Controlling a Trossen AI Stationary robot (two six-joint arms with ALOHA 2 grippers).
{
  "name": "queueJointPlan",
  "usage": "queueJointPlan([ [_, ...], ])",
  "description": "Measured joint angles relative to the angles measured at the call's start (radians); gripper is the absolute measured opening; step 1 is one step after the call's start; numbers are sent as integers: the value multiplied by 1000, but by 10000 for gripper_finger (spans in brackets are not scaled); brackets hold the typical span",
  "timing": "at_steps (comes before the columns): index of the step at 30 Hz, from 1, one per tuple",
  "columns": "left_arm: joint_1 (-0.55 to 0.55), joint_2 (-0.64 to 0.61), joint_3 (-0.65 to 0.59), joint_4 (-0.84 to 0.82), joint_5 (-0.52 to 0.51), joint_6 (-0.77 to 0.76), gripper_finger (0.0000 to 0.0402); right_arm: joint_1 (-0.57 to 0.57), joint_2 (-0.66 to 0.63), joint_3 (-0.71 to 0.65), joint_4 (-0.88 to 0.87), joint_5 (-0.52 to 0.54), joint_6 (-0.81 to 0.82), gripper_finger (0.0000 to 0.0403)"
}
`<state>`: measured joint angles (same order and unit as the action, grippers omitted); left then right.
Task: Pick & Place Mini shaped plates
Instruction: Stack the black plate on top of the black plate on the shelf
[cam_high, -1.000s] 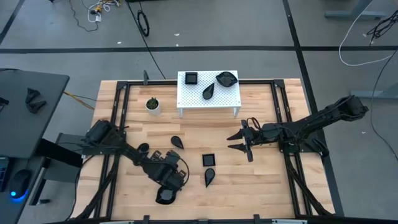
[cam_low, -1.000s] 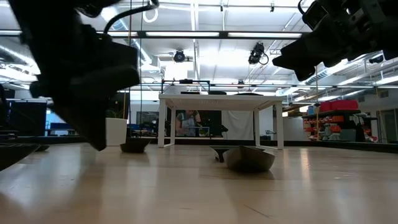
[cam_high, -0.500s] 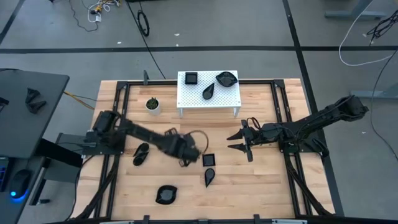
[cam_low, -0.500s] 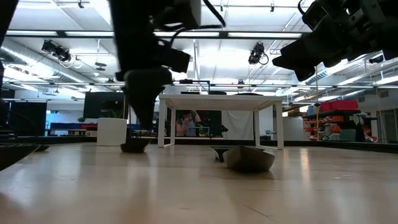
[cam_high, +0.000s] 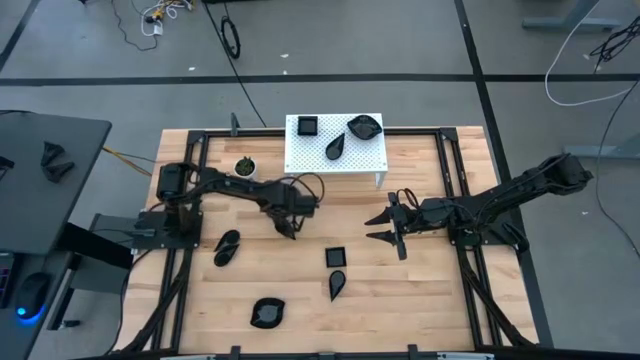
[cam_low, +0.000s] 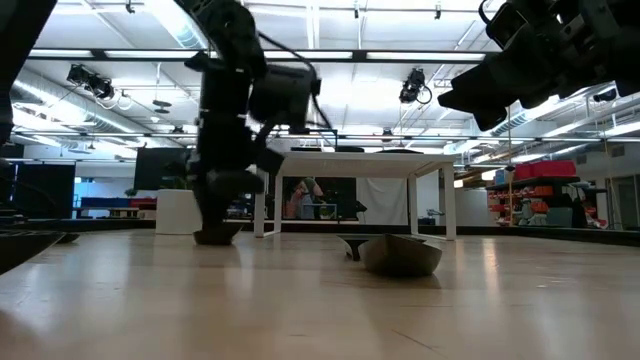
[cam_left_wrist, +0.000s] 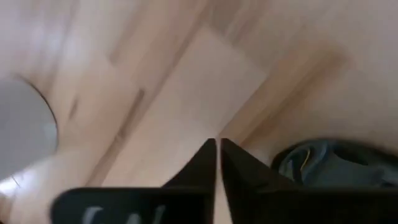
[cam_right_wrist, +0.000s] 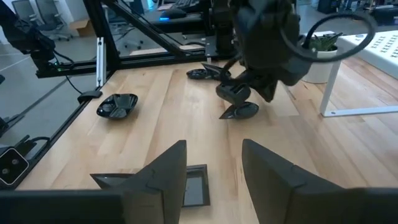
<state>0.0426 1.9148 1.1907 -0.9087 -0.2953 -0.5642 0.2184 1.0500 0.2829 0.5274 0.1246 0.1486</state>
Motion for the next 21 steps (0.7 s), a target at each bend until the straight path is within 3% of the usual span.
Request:
queueJointPlan([
  [5, -58, -3, -39, 7, 47, -61, 11, 0, 0, 0, 0, 0, 1, 157],
  [12, -229, -2, -20, 18, 89, -249, 7, 0, 0, 0, 0, 0, 15, 157],
  [21, -379, 1, 15, 240, 110, -377, 18, 0, 0, 0, 0, 0, 13, 157],
])
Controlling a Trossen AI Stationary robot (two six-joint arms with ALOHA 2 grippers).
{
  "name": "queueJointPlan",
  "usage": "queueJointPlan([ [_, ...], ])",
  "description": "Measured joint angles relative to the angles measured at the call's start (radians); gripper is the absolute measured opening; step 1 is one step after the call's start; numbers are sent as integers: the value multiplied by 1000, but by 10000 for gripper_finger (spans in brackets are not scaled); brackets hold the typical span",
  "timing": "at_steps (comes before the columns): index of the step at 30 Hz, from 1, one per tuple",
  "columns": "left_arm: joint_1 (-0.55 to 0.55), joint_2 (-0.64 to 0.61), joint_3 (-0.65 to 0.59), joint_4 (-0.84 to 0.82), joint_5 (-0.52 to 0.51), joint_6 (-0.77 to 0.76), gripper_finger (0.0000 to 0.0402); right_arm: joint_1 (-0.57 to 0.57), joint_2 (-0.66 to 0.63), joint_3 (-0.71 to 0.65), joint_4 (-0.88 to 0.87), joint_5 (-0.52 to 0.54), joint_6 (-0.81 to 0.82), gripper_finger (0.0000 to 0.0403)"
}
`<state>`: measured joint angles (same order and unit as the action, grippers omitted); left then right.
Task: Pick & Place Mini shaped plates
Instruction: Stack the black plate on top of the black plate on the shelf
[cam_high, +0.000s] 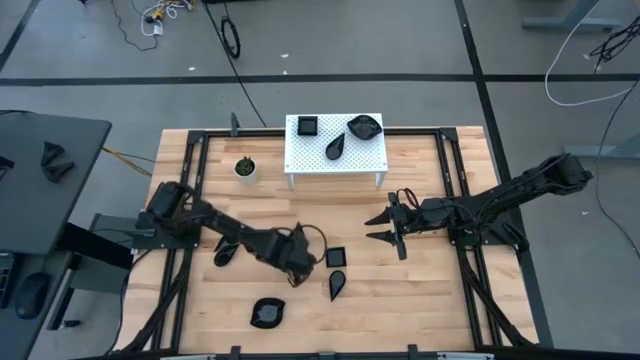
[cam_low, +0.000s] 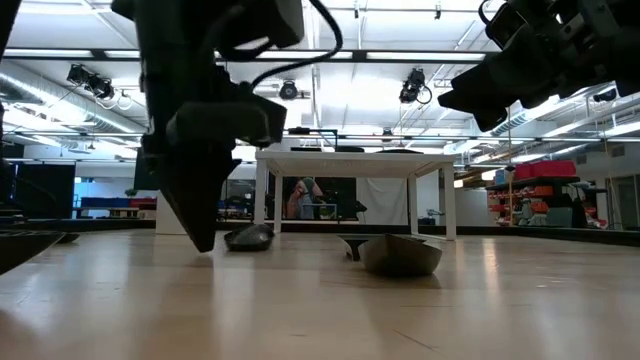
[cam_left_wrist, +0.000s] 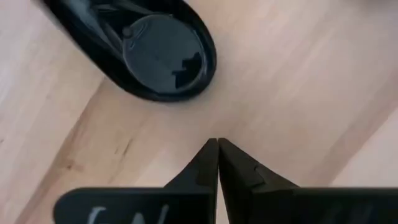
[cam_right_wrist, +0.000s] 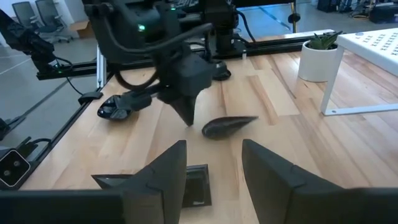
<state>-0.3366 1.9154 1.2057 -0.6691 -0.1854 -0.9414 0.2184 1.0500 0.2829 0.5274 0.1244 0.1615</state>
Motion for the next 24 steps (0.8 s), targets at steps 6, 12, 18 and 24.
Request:
queueJointPlan([
  [6, -34, 0, 0, -34, -59, -144, 32, 0, 0, 0, -6, 0, 7, 157],
  [12, -46, 0, -15, -92, -182, -204, 88, 0, 0, 0, -6, 0, 6, 157],
  [18, -23, -3, -65, -30, -241, -309, 148, 0, 0, 0, -13, 0, 6, 157],
  [24, 22, -6, -89, 27, -286, -274, 163, 0, 0, 0, -12, 0, 0, 157],
])
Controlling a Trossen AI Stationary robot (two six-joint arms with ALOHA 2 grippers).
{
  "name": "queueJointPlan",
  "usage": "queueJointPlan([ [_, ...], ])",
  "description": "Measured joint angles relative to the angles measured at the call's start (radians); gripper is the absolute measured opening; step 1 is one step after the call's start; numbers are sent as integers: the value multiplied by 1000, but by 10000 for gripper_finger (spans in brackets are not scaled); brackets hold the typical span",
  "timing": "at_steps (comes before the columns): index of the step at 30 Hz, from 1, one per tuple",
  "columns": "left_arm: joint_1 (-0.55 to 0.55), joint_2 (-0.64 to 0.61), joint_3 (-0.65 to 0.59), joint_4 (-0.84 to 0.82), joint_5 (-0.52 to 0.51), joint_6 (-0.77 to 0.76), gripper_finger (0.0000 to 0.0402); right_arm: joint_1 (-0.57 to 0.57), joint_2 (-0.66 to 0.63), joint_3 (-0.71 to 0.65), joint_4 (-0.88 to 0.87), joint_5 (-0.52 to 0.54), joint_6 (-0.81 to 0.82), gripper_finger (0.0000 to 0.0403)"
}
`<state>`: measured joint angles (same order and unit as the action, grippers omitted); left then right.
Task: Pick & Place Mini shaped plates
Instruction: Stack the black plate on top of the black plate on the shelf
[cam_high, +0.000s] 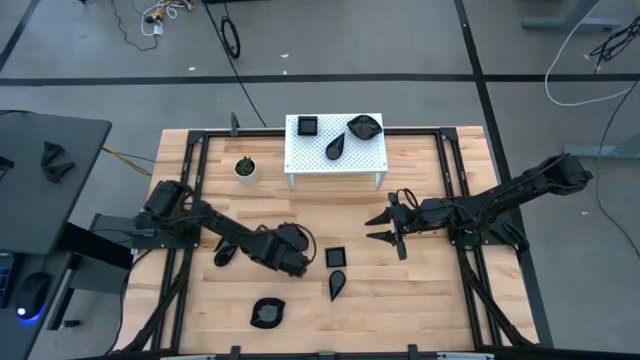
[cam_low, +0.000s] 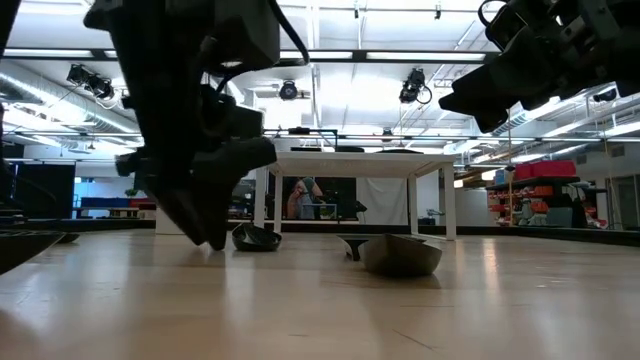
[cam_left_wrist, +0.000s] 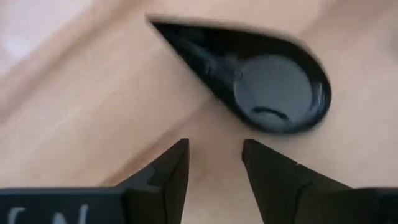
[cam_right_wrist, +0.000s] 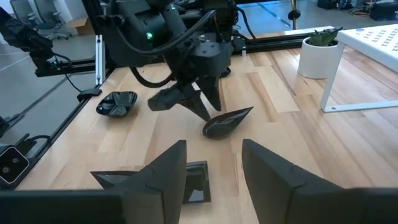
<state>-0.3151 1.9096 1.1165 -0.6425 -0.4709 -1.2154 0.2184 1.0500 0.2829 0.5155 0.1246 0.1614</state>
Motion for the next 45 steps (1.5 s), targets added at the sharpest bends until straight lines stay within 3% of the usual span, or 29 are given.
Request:
queueJointPlan([
  [6, 55, 8, -4, 46, -112, 99, 144, 0, 0, 0, 0, 0, 0, 157],
  [11, 75, -1, -4, 6, -67, 153, 130, 0, 0, 0, 0, 0, 1, 157],
  [16, 86, -33, -4, -66, -113, 106, 126, 0, 2, 0, -4, 0, 1, 157],
  [21, 128, -43, -5, -17, -25, 106, 117, 0, 15, 1, 6, 0, -6, 157],
  [29, 201, -43, -27, 198, -57, 257, 67, 0, 42, 0, 19, 0, -2, 157],
  [36, 217, -70, -17, 223, -46, 366, 41, 0, 47, 1, 16, 0, 14, 157],
  [40, 181, -91, -17, 192, 9, 329, 44, 0, 47, 1, 18, 0, 14, 157],
  [45, 129, -88, -17, 173, 17, 186, 94, 0, 47, 1, 22, 0, 14, 157],
])
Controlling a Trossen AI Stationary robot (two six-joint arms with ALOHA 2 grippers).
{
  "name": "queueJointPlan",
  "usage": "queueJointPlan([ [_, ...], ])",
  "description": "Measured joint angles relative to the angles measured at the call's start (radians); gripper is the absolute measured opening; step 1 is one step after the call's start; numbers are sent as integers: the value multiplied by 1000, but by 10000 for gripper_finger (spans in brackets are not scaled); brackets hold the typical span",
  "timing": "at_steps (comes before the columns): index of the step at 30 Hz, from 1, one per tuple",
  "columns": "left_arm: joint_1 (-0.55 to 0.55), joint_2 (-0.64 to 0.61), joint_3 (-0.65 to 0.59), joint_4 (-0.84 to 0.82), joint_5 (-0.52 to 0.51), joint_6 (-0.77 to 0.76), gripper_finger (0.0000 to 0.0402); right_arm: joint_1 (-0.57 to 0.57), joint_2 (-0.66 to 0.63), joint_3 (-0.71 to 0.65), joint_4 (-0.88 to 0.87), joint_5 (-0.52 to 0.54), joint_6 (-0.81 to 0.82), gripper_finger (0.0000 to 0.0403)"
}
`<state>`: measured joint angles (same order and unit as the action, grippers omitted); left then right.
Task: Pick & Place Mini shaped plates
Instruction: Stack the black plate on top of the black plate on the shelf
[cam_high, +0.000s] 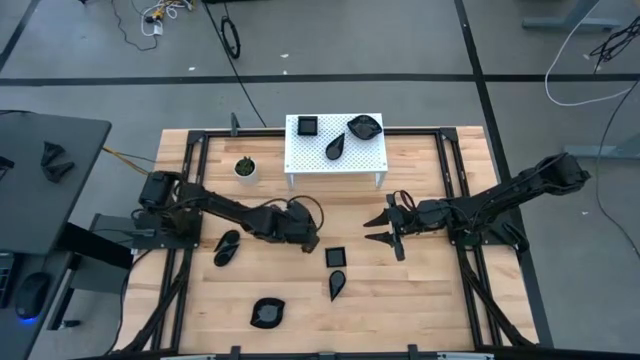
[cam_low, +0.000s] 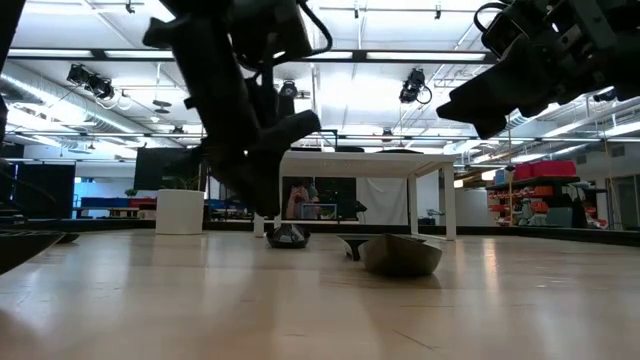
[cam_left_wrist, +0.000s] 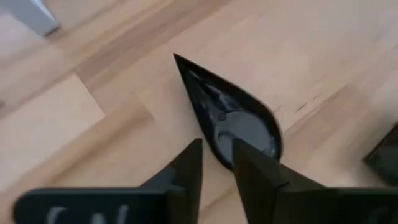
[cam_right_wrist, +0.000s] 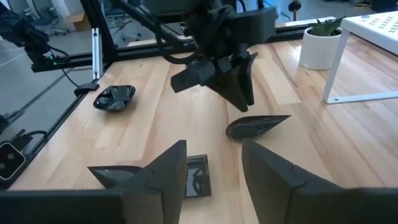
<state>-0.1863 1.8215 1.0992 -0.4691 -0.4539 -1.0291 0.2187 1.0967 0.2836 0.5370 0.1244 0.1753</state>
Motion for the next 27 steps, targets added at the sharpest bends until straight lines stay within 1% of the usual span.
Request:
queueJointPlan([
  [4, -30, 16, -18, 4, -71, -145, 139, 0, 0, 0, 1, 0, 0, 157],
  [5, -34, 22, -24, 34, -88, -170, 147, 0, 0, 0, 2, 0, 0, 157],
  [7, -38, 22, -50, 72, -113, -203, 155, 0, 0, 0, 2, 0, 0, 157],
  [10, -37, 23, -88, 173, -133, -217, 155, 0, 0, 0, 5, 0, 0, 157],
  [16, -28, 22, -137, 280, -147, -218, 120, 0, 0, 0, 9, 0, 0, 157],
  [23, -28, 22, -145, 284, -148, -216, 63, 0, 0, 0, 10, 0, 0, 157],
  [27, -28, 24, -145, 284, -146, -188, 36, 0, 0, 0, 10, 0, 0, 157],
])
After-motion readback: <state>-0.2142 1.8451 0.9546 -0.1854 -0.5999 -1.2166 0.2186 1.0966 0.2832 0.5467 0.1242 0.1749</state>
